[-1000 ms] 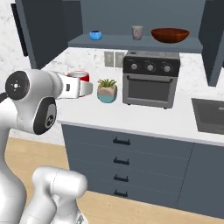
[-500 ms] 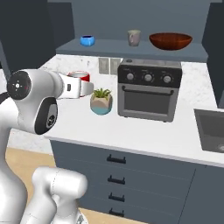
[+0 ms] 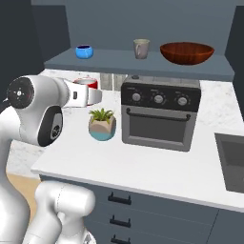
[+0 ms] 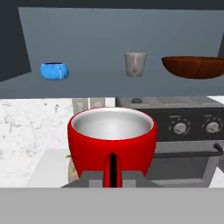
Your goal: Gather all objects into one cabinet and sort the glasses and bowls to opposite sides.
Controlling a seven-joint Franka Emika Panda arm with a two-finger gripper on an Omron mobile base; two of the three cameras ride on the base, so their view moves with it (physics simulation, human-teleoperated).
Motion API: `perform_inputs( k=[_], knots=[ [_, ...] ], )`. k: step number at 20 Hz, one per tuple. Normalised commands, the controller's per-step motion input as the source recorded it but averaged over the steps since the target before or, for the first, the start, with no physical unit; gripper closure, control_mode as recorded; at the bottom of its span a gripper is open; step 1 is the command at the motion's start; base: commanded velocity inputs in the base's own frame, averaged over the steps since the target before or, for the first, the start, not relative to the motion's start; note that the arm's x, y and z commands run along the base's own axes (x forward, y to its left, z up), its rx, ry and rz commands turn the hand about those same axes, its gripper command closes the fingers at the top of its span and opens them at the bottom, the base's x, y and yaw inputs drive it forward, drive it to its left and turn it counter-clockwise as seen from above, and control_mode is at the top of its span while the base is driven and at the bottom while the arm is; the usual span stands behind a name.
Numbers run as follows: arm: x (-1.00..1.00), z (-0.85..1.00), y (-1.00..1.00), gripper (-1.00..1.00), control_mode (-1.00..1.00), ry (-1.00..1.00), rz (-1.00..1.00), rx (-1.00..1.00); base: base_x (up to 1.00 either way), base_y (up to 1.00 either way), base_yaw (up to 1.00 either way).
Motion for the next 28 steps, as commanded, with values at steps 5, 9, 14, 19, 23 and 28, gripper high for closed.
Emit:
perform_inputs(
  k=[5, 9, 14, 19, 23, 28],
  knots=[
    [0.0, 0.0, 0.0, 1.0, 1.0, 0.0, 0.0, 0.0, 0.54, 0.1, 0.0],
    [0.0, 0.0, 0.0, 1.0, 1.0, 0.0, 0.0, 0.0, 0.46, 0.08, 0.0],
    [0.0, 0.0, 0.0, 1.0, 1.0, 0.0, 0.0, 0.0, 0.45, 0.02, 0.0],
    [0.24, 0.03, 0.11, 1.0, -1.0, 0.0, 0.0, 0.0, 0.17, 0.02, 0.0],
    [0.15, 0.57, 0.31, 1.0, -1.0, -0.02, 0.06, 0.0, 0.0, 0.0, 0.0],
    [0.28, 0.5, 0.37, 1.0, -1.0, -0.01, 0.18, 0.0, 0.0, 0.0, 0.0]
  ],
)
